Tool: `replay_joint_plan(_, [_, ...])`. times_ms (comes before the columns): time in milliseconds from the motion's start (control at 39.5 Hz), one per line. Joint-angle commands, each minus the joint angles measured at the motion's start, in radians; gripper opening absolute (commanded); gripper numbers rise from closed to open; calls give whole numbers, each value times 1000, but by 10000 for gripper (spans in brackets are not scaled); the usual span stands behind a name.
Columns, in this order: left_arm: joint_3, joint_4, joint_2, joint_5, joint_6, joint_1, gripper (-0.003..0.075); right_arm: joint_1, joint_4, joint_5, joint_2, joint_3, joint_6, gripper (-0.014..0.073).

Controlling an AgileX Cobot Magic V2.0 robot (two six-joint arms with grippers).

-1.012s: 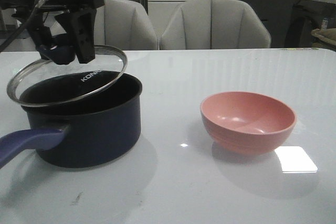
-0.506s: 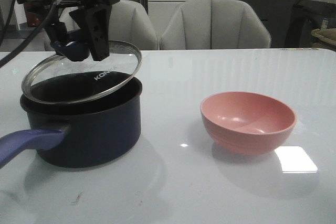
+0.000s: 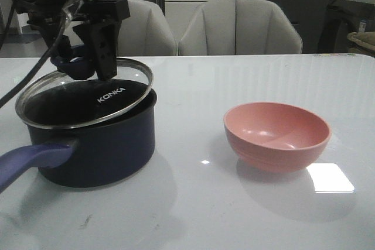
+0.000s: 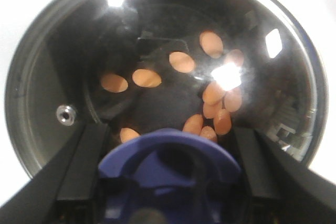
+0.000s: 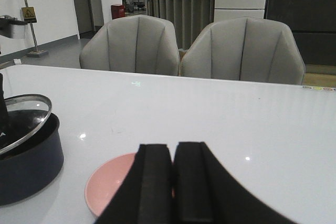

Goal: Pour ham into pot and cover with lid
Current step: 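Lower the lid onto the saucepan and open the left gripper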

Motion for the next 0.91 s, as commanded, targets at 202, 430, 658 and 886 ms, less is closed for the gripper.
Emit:
replay_joint_plan(202, [-21,16,-37,57,9,-7,155,0,0,-82,8,-29,-5,148])
replay_joint_plan(430, [-21,18,-8,57,9,-7,400,0,0,-82,8,-29,-5,148])
replay_joint_plan(658, [-34,20,-6,57,9,-7,588,0,0,-82,8,-29,-5,148])
replay_joint_plan(886, [-108,32,-44,57,9,-7,587,0,0,-82,8,-29,-5,148])
